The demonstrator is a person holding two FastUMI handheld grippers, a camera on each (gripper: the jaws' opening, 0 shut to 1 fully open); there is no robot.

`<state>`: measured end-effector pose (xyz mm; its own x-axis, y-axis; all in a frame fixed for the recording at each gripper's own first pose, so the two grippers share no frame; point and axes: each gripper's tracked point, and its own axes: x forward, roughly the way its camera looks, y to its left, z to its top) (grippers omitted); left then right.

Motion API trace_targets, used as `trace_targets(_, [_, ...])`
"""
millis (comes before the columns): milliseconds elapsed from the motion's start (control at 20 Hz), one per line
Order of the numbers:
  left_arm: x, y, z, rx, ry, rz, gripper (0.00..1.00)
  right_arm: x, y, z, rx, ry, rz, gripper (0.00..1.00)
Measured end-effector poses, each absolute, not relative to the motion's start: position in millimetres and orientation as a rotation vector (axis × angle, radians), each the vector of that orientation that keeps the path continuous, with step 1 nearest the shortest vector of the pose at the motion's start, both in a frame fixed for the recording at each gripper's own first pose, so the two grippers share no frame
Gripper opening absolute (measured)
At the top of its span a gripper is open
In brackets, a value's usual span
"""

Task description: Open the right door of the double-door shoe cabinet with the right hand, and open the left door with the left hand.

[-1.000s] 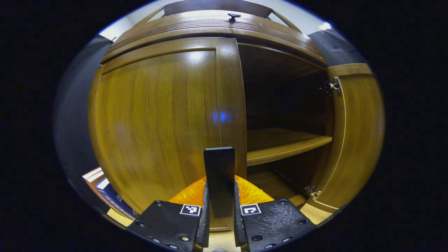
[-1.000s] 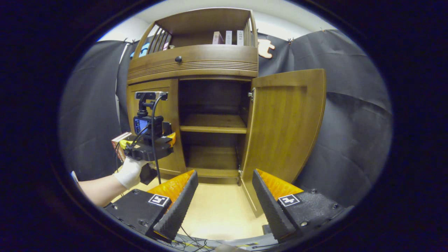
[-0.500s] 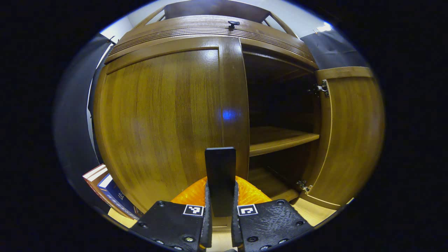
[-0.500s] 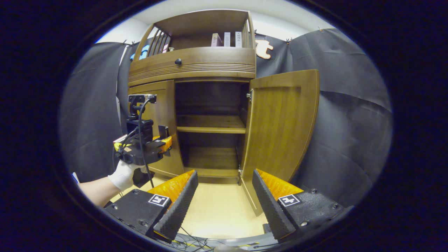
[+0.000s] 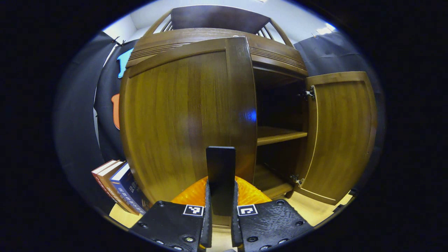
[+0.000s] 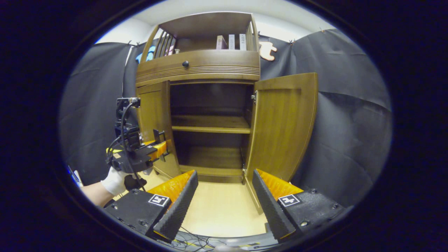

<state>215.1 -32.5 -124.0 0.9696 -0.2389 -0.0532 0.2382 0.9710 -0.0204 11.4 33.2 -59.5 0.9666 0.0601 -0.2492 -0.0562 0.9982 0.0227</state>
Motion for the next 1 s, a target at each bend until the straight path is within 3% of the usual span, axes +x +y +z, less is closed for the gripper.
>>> trace_targets(800, [135,61,-136,0.005,0.068,-0.076,0.2,-18,49,-68,0.016,0.271,0.14,0.98])
trace_targets(850, [130,69,-135,-0.005,0.062,-0.065,0.1,-20,51,-68,0.017,0.272,0.145,0.98])
trace_targets(1000, [122,83,-138,-0.012,0.072,-0.05,0.1,-23,57,-70,0.012,0.273,0.159,0.98])
